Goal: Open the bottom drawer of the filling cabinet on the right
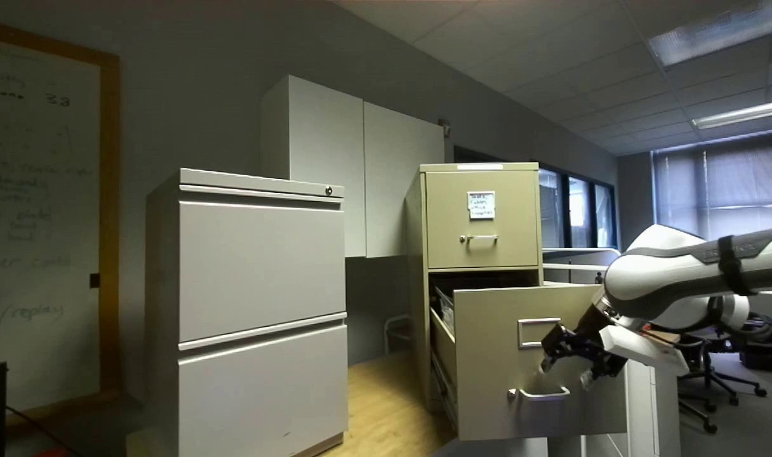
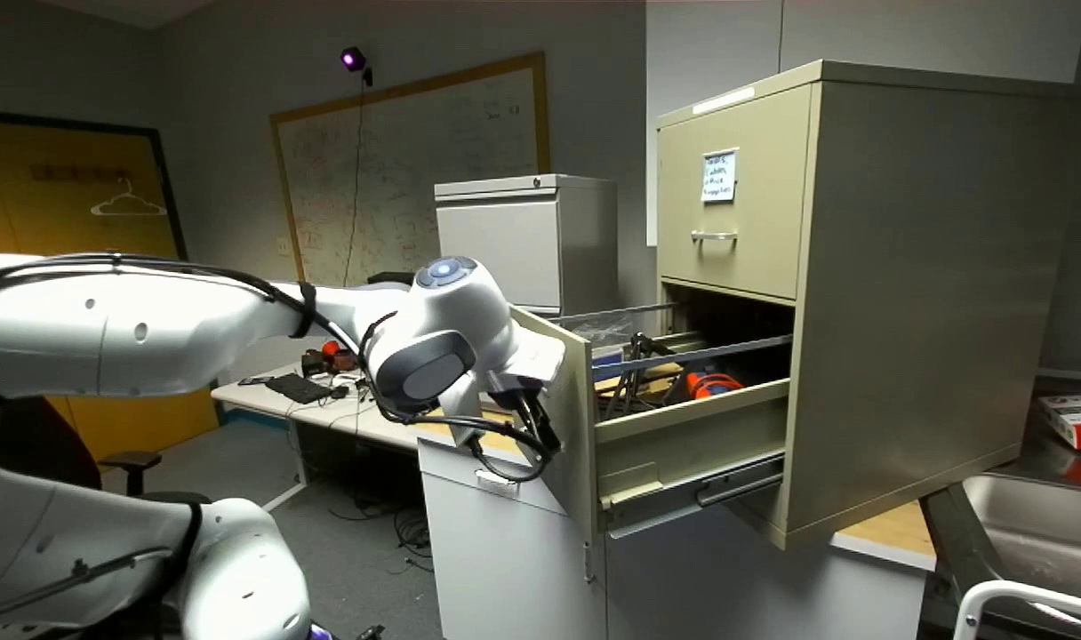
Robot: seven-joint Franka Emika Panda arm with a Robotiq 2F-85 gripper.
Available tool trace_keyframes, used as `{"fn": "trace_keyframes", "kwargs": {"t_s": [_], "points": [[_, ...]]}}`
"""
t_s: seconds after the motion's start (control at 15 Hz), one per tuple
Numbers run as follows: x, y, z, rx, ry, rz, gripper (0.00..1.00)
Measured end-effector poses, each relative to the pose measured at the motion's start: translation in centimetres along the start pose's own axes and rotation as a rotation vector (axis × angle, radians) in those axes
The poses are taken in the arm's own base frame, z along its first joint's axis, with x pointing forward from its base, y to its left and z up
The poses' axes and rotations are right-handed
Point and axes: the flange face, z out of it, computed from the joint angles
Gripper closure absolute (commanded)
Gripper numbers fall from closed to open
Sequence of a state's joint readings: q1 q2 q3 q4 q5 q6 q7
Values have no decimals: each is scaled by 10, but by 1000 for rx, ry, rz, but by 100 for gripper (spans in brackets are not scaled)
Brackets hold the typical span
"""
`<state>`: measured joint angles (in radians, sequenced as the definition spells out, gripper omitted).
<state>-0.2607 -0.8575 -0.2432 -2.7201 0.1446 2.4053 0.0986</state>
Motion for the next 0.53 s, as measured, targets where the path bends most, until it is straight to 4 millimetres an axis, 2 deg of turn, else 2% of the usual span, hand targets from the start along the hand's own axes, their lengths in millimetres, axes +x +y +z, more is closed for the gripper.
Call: {"fn": "trace_keyframes", "kwargs": {"t_s": [0.27,0.4,0.53], "points": [[-5,-38,-49,143,139,-61,0],[-9,-46,-57,173,140,-83,0],[-17,-46,-52,168,49,-90,0]]}}
